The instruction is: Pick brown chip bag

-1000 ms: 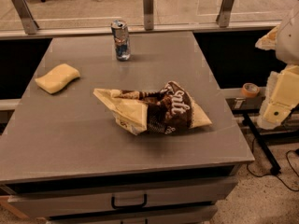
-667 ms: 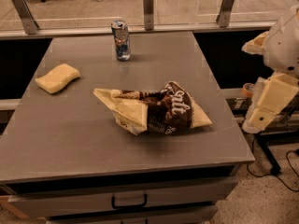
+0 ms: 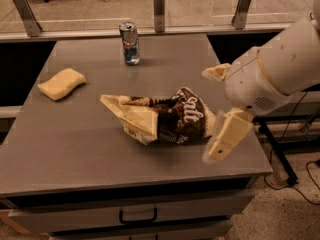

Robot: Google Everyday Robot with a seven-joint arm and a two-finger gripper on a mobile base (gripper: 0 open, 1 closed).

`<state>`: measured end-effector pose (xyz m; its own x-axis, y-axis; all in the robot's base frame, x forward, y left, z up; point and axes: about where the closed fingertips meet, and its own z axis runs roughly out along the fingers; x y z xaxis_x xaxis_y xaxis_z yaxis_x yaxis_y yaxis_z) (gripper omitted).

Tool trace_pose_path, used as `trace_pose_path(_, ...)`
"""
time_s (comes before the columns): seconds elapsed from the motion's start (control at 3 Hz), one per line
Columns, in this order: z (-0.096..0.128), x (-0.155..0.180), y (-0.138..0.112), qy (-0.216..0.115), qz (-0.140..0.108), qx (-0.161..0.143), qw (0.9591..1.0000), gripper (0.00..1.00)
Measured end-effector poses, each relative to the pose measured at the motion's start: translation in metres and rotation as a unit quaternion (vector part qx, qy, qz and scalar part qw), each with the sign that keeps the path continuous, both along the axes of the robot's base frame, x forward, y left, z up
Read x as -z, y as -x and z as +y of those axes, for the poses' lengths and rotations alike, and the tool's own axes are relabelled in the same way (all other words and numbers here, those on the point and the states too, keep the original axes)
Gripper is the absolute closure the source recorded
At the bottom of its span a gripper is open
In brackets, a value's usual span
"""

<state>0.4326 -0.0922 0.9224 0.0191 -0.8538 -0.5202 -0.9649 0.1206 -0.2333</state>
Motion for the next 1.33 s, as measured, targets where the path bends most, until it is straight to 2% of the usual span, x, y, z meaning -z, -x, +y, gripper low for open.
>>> trace_pose_path(0.33, 0.037, 0.022, 0.001, -0.028, -0.005, -0.026, 0.9993, 0.0)
trace_pose_path(0.67, 0.069, 0.026, 0.001, -0.047, -0.028, -0.057, 0.9968, 0.18)
trace_pose_path(1.0, 0.094, 0.025, 0.006, -0.065, -0.041, -0.093, 0.9928, 0.42)
trace_pose_path(1.33, 0.106, 0.023, 0.01, -0.069, -0.049, -0.112, 0.9901, 0.64)
